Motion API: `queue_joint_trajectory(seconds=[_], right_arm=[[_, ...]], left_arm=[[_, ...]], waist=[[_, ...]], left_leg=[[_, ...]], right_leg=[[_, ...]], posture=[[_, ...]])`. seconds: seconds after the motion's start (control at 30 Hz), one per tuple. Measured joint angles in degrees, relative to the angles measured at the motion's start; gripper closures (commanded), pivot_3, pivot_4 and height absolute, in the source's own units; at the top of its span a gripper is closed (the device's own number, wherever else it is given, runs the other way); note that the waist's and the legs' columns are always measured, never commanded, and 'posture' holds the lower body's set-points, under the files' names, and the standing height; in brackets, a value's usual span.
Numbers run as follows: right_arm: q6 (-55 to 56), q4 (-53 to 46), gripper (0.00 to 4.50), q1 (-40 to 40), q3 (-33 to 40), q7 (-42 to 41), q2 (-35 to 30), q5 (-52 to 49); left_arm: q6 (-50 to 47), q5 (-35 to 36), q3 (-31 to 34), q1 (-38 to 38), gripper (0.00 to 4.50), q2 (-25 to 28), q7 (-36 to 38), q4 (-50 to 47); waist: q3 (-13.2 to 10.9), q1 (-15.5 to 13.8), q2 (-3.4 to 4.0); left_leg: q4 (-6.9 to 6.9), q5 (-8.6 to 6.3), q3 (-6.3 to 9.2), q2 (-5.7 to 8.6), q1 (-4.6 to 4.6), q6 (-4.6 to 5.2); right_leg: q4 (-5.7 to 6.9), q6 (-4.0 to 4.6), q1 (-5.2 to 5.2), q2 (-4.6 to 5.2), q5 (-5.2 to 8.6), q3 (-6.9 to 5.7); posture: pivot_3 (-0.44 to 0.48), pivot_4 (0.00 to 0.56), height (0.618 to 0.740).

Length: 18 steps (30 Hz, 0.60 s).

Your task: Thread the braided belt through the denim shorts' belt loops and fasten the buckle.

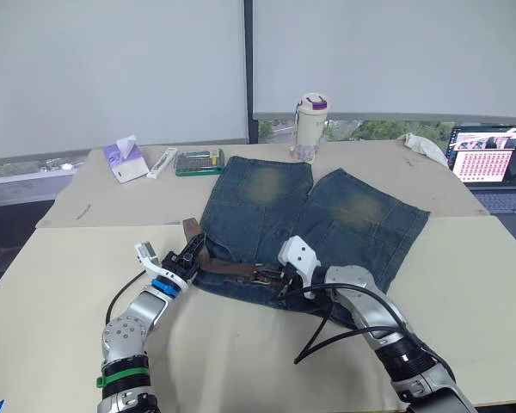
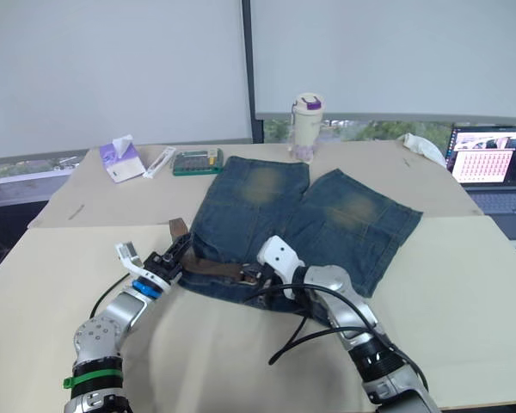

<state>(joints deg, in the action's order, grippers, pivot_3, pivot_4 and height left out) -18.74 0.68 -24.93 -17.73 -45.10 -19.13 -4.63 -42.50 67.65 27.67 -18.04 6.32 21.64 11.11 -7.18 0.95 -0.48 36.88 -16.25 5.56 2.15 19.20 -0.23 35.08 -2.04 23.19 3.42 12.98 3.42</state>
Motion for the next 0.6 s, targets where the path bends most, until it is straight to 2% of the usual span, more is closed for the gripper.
queue_joint_trajectory(seconds=[0.6], right_arm=[[5.2,5.9,4.48,-0.9,0.0,-3.6,0.3,0.0]], left_arm=[[0.1,-0.2,-0.1,0.1,4.5,-0.1,-0.2,-0.6]], waist=[[0.0,0.1,0.0]], left_leg=[[-0.02,0.0,0.01,-0.01,-0.04,0.0]], right_leg=[[-0.01,0.0,-0.04,-0.02,0.0,-0.01]], posture=[[0.0,0.15,0.74]])
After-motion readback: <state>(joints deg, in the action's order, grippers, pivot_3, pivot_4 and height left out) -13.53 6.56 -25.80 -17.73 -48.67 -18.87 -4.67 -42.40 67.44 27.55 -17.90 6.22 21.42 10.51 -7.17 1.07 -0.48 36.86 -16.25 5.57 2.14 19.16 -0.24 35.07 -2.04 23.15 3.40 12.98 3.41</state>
